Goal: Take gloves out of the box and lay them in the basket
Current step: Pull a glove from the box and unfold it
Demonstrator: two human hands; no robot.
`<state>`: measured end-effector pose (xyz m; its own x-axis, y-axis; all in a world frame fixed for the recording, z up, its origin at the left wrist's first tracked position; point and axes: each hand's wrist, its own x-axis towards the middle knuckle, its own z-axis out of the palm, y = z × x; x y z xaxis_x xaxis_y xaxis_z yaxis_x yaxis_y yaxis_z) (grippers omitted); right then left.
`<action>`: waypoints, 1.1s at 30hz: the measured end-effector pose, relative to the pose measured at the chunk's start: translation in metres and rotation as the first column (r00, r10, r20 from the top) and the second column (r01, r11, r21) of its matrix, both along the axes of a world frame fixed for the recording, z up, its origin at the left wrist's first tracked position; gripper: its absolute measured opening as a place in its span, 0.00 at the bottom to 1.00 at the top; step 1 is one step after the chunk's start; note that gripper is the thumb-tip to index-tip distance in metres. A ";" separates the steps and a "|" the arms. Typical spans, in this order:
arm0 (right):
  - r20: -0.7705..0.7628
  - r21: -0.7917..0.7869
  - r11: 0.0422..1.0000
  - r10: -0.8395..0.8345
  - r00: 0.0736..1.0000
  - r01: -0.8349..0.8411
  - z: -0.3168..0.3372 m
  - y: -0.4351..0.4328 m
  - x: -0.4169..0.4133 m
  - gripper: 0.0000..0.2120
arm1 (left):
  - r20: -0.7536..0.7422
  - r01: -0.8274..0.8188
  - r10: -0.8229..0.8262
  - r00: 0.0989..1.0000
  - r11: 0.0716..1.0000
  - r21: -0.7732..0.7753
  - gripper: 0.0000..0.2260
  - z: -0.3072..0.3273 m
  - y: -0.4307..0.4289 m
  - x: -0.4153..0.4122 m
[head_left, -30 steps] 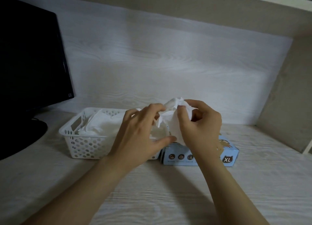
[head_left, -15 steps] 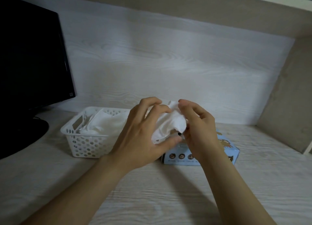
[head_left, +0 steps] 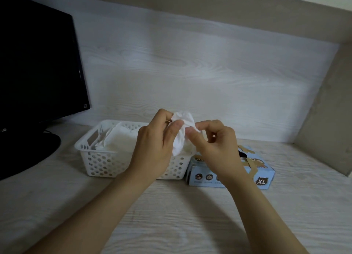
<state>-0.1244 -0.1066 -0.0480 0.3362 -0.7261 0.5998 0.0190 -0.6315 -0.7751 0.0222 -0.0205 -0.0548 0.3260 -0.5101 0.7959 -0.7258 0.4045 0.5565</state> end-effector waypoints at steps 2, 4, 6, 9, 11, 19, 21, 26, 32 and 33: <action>0.031 0.023 1.000 0.013 0.999 -0.013 0.001 0.002 0.001 0.10 | -0.014 0.012 -0.012 1.000 1.000 -0.015 0.12 0.001 0.000 0.003; 0.097 0.047 0.993 0.099 0.990 -0.104 0.004 0.002 -0.003 0.11 | -0.047 0.041 -0.042 0.998 0.999 -0.028 0.14 0.003 0.001 0.004; 0.157 0.098 0.980 0.158 0.975 -0.175 0.008 0.003 -0.007 0.11 | -0.099 0.056 -0.059 0.993 0.998 -0.033 0.18 0.005 0.001 0.005; 0.210 0.195 0.957 0.174 0.962 -0.216 0.010 0.006 -0.008 0.13 | -0.150 0.021 -0.028 0.988 0.999 -0.051 0.21 0.008 0.001 0.008; 0.240 0.247 0.937 0.186 0.953 -0.245 0.011 0.007 -0.008 0.14 | -0.178 -0.002 -0.005 0.984 0.999 -0.040 0.21 0.008 0.001 0.011; 0.230 0.369 0.865 0.269 0.935 -0.340 0.018 0.010 -0.009 0.13 | -0.259 0.219 -0.208 0.943 0.976 0.016 0.17 0.016 0.011 0.003; 0.173 0.373 0.865 0.291 0.941 -0.336 0.017 0.010 -0.010 0.15 | -0.216 0.195 -0.183 0.959 0.980 0.035 0.11 0.014 0.012 0.004; -0.020 0.197 0.956 0.226 0.974 -0.218 0.013 0.016 -0.010 0.12 | -0.181 0.212 -0.204 0.962 0.977 0.025 0.11 0.014 0.010 0.008; -0.152 -0.106 0.990 0.078 0.985 -0.095 0.003 0.012 0.000 0.20 | -0.152 0.225 -0.214 0.965 0.972 0.061 0.13 0.013 0.007 0.010; -0.113 -0.070 0.990 0.112 0.987 -0.120 0.004 0.011 -0.001 0.17 | -0.139 0.205 -0.196 0.971 0.977 0.060 0.13 0.012 0.006 0.009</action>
